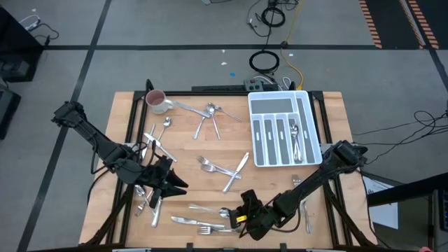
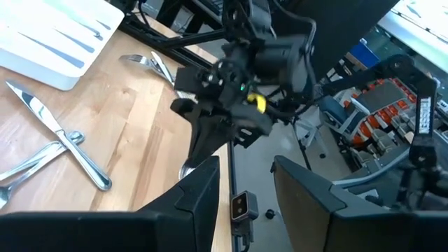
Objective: Sort silverware
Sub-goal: Put the silver spoon into the silverware tray
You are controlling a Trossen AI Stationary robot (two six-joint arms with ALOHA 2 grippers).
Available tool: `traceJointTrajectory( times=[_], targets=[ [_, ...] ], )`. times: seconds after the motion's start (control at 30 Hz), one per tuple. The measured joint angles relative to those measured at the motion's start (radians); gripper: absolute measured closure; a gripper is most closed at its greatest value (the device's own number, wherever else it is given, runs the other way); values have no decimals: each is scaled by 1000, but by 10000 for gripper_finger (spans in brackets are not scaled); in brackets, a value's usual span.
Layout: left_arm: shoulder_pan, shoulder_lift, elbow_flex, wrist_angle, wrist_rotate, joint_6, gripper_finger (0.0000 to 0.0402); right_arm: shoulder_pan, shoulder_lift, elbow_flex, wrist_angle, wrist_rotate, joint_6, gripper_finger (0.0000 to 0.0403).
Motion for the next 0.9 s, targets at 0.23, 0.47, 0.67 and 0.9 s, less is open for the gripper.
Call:
traceJointTrajectory(
  times=[0.23,0.47,0.67,0.9],
  targets=[
    [0,0,0,-1,0,3,260,-9,-129,2,-42,0,-127,403],
    [1,0,0,0,0,6,260,-10,-243,2,-202,2,-147,403],
    [1,0,0,0,-9,6,260,-10,-283,1,-270,-32,-164,403],
    [4,0,0,-1,-22,6,260,-10,-283,1,-295,-113,-174,403]
  ],
)
